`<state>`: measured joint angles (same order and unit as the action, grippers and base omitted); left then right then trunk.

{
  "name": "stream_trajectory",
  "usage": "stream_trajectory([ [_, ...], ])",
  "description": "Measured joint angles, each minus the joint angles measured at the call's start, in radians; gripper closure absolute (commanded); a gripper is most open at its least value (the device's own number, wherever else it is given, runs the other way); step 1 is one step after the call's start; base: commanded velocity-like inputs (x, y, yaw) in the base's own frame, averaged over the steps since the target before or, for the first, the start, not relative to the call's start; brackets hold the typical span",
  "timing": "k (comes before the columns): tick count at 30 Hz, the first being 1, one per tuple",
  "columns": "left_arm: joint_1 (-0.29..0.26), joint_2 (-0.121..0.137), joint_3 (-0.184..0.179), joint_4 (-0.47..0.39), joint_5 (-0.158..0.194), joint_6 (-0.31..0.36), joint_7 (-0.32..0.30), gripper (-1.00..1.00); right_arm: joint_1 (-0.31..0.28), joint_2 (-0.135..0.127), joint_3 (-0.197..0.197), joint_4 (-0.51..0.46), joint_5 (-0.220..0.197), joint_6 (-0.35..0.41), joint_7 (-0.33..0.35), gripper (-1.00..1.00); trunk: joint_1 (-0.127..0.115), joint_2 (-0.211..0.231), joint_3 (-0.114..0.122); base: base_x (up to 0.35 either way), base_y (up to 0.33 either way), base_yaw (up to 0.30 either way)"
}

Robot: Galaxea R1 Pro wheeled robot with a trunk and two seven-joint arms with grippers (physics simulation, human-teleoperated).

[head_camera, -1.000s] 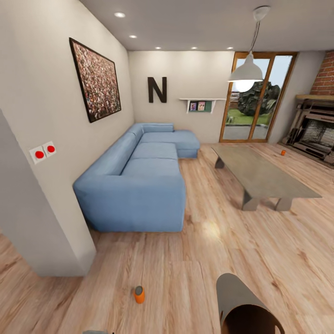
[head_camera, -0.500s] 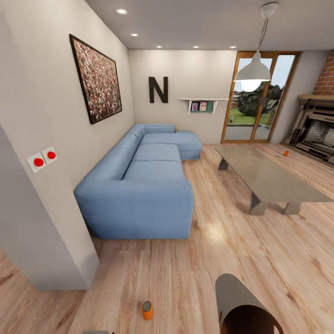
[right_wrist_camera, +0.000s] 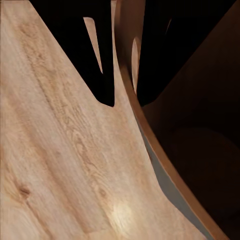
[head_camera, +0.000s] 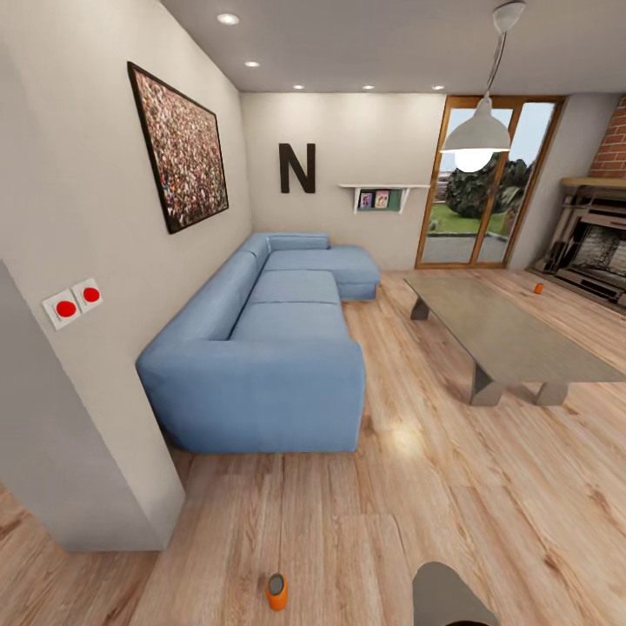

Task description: Put the three can of soda from the living room inside the tash can in the kitchen.

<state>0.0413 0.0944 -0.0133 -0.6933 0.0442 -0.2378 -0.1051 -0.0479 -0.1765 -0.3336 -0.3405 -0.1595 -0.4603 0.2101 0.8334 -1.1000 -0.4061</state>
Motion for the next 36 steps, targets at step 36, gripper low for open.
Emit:
stream_trajectory([
  [36, -0.027, -0.001, 0.007, 0.305, 0.026, -0.086, -0.008, -1.0, -0.007, 0.012, 0.111, 0.042, 0.008, -0.054, 0.04, 1.0, 0.0, 0.0, 0.0, 0.0, 0.0, 0.0],
])
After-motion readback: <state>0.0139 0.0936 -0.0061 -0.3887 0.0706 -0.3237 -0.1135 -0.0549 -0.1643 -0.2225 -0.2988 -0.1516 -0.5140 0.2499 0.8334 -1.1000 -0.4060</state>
